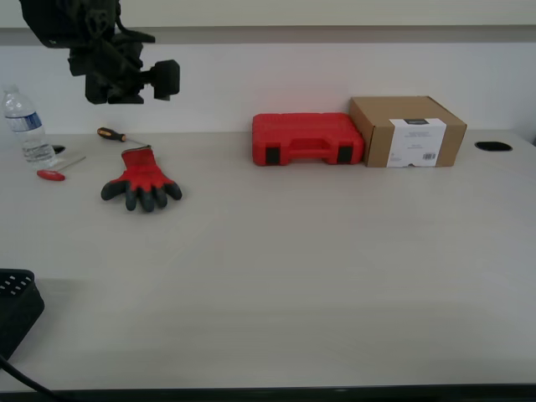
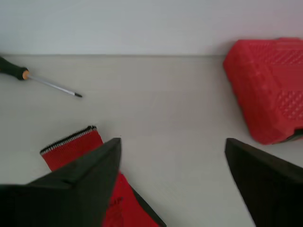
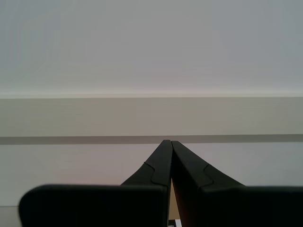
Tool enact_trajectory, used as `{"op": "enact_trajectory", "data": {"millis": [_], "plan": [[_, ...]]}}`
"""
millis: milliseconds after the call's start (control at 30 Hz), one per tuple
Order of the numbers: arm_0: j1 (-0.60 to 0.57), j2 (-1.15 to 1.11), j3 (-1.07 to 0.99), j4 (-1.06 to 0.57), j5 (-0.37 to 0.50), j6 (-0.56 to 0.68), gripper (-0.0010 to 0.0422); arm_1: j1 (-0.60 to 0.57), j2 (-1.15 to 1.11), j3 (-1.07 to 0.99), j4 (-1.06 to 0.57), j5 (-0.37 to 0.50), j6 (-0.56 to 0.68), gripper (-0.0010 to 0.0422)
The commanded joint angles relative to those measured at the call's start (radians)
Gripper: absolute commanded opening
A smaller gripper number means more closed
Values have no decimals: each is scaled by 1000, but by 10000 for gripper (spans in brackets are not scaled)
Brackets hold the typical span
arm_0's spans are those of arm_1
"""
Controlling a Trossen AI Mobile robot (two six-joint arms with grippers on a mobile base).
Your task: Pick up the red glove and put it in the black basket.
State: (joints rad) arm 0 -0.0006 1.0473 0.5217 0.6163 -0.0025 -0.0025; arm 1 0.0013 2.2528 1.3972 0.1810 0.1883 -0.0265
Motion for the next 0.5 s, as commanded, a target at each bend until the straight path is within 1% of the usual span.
{"op": "enact_trajectory", "data": {"millis": [33, 67, 267, 333, 400, 467, 500], "plan": [[1, 0, 2, 2, 0, 3, 0, 0, 35, 4, -12, -79, -21, 413], [1, 0, 2, 3, 0, 3, 0, 0, 50, 4, -17, -100, -20, 408], [0, 0, 2, 3, 0, 3, 0, 7, 66, -5, -1, -93, 66, 164], [1, 0, 2, 2, 0, 3, 0, 11, 66, -3, 4, -72, 76, 118], [1, 0, 2, 3, 0, 3, 0, 15, 66, -6, 5, -66, 77, 118], [1, 0, 2, 3, 0, 3, 0, 21, 66, -8, 5, -78, 86, 160], [0, 0, 2, 2, 0, 3, 0, 26, 66, -8, 8, -98, 87, 199]]}}
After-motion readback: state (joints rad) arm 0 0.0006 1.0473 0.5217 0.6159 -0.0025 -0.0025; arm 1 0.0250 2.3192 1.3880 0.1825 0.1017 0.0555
